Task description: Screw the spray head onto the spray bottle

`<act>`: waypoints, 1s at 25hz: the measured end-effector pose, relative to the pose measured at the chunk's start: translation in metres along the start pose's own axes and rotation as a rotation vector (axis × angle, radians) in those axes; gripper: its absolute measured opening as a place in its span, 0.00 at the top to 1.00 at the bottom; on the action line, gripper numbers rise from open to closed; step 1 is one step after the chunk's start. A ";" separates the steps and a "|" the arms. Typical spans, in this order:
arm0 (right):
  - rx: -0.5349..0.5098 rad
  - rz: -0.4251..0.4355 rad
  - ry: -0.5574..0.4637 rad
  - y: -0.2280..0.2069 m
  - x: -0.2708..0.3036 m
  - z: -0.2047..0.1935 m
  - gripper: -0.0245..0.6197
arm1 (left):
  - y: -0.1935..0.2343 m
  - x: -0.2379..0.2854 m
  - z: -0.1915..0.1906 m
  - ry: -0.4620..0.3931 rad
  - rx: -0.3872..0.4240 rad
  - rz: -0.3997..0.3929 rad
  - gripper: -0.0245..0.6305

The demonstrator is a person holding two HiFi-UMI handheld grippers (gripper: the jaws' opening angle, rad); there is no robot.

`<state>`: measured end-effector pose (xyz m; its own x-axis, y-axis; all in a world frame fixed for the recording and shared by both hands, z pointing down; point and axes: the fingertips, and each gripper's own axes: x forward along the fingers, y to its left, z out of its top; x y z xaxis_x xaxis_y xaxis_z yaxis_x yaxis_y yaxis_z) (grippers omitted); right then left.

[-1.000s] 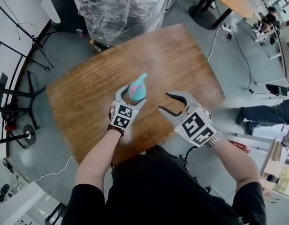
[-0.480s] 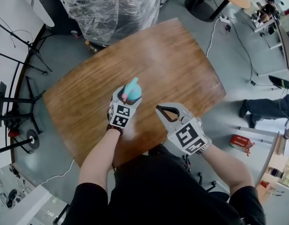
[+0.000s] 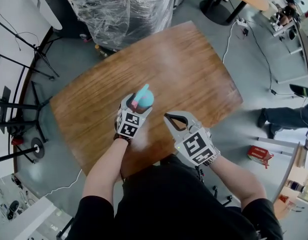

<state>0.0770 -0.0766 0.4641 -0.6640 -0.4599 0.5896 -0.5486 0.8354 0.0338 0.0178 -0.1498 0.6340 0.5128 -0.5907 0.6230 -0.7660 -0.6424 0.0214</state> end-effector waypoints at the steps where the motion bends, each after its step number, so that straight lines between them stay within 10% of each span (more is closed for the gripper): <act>1: -0.001 -0.001 -0.003 0.002 0.001 0.001 0.97 | 0.000 -0.004 -0.001 0.000 0.000 0.002 0.31; 9: 0.007 -0.024 -0.058 0.016 0.009 0.015 0.97 | -0.002 -0.068 0.013 -0.073 -0.087 0.045 0.37; 25: 0.105 -0.076 -0.144 0.034 0.015 0.021 0.97 | -0.038 -0.156 0.077 -0.241 -0.136 0.026 0.95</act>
<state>0.0377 -0.0612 0.4575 -0.6804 -0.5650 0.4667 -0.6448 0.7642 -0.0149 -0.0030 -0.0707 0.4764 0.5573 -0.7159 0.4207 -0.8168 -0.5636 0.1230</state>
